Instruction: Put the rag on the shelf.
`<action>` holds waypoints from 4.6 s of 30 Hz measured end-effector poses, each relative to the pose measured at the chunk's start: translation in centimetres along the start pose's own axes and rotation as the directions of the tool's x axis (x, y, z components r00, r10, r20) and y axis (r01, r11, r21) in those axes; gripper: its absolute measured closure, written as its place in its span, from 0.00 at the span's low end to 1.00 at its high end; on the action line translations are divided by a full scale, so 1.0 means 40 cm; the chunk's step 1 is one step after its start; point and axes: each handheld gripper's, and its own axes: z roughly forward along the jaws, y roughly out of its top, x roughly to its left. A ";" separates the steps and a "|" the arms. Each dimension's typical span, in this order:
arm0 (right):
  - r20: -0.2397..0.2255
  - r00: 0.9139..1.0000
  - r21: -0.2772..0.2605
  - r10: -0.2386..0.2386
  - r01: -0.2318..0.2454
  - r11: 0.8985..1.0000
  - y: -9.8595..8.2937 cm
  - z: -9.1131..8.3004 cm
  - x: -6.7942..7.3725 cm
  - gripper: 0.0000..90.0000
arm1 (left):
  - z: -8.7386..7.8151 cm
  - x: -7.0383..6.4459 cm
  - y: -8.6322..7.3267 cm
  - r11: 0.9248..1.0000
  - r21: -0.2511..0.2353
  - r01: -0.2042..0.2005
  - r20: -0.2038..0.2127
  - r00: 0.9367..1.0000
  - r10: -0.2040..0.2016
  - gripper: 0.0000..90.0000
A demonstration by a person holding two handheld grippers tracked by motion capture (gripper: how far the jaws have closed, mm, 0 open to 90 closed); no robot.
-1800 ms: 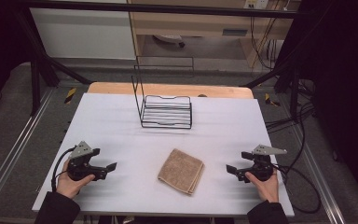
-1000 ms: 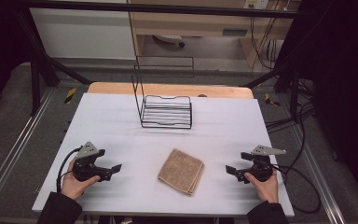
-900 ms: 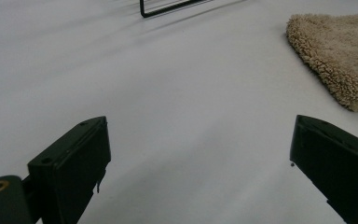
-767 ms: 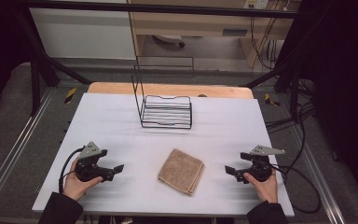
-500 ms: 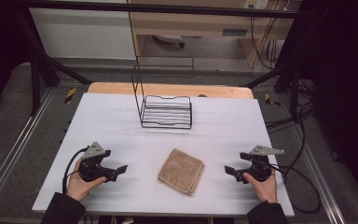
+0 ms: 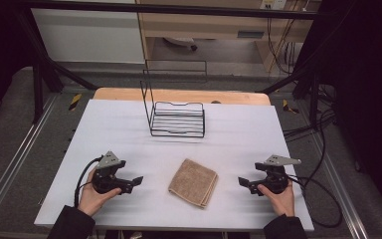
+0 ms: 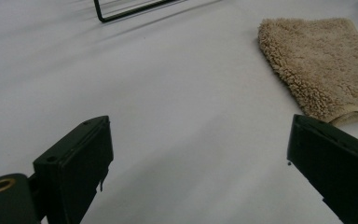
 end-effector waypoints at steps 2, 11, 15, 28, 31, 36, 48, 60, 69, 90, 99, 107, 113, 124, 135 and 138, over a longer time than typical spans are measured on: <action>0.001 1.000 0.001 -0.005 0.005 1.000 0.000 0.001 0.001 0.01 | 0.008 -0.009 0.004 1.000 0.008 -0.001 0.003 1.000 0.001 0.08; 0.004 1.000 0.002 -0.009 0.009 1.000 0.004 0.005 0.009 0.01 | 0.042 -0.058 0.032 0.999 0.034 -0.026 0.027 0.999 0.025 0.10; 0.005 1.000 0.005 -0.015 0.015 1.000 0.005 0.006 0.011 0.02 | 0.057 -0.081 0.048 0.999 0.040 -0.029 0.041 0.999 0.027 0.12; 0.012 1.000 -0.003 0.003 -0.003 1.000 0.009 0.016 0.021 0.04 | 0.124 -0.153 0.090 0.996 0.081 -0.027 0.083 0.996 0.020 0.27; 0.016 1.000 -0.001 0.001 -0.001 1.000 0.010 0.018 0.023 0.05 | 0.139 -0.166 0.092 0.995 0.096 -0.032 0.092 0.995 0.023 0.30; 0.021 1.000 0.002 -0.008 0.008 1.000 0.014 0.027 0.034 0.06 | 0.160 -0.185 0.092 0.992 0.122 -0.044 0.112 0.993 0.030 0.41; 0.033 0.999 0.016 -0.015 0.015 1.000 0.039 0.079 0.092 0.13 | 0.180 -0.182 0.076 0.989 0.149 -0.003 0.142 0.990 -0.018 0.65; -0.003 1.000 0.062 -0.002 0.002 0.998 0.063 0.149 0.140 0.32 | 0.186 -0.199 0.069 0.986 0.168 -0.013 0.144 0.989 -0.011 0.77; 0.016 1.000 0.088 0.001 -0.002 0.996 0.059 0.183 0.148 0.54 | 0.188 -0.208 0.069 0.984 0.176 -0.018 0.134 0.991 -0.006 0.82; -0.032 0.998 0.130 0.045 -0.040 0.991 0.052 0.191 0.154 0.93 | 0.188 -0.206 0.072 0.986 0.166 0.005 0.140 0.990 -0.029 0.94; -0.049 0.999 0.112 -0.010 0.015 0.994 0.095 0.197 0.165 0.95 | 0.156 -0.213 0.075 0.985 0.171 0.032 0.118 0.992 -0.053 0.95; -0.038 0.995 0.100 -0.095 0.099 0.990 0.113 0.258 0.175 0.95 | 0.141 -0.235 0.056 0.984 0.174 0.040 0.086 0.995 -0.056 0.94; -0.034 0.995 0.099 -0.097 0.099 0.990 0.108 0.264 0.174 0.92 | 0.142 -0.228 0.055 0.985 0.166 0.049 0.084 0.994 -0.064 0.90; -0.017 0.996 0.015 -0.091 0.091 0.996 0.118 0.188 0.159 0.50 | 0.112 -0.154 0.105 0.995 0.075 0.058 0.050 0.997 -0.062 0.45; 0.021 0.999 0.032 -0.026 0.025 0.999 0.072 0.128 0.115 0.15 | 0.177 -0.116 0.149 0.995 0.085 0.052 0.019 0.998 -0.054 0.21; 0.019 1.000 0.033 -0.015 0.014 0.999 0.061 0.119 0.109 0.10 | 0.193 -0.106 0.162 0.994 0.086 0.063 0.010 0.998 -0.064 0.23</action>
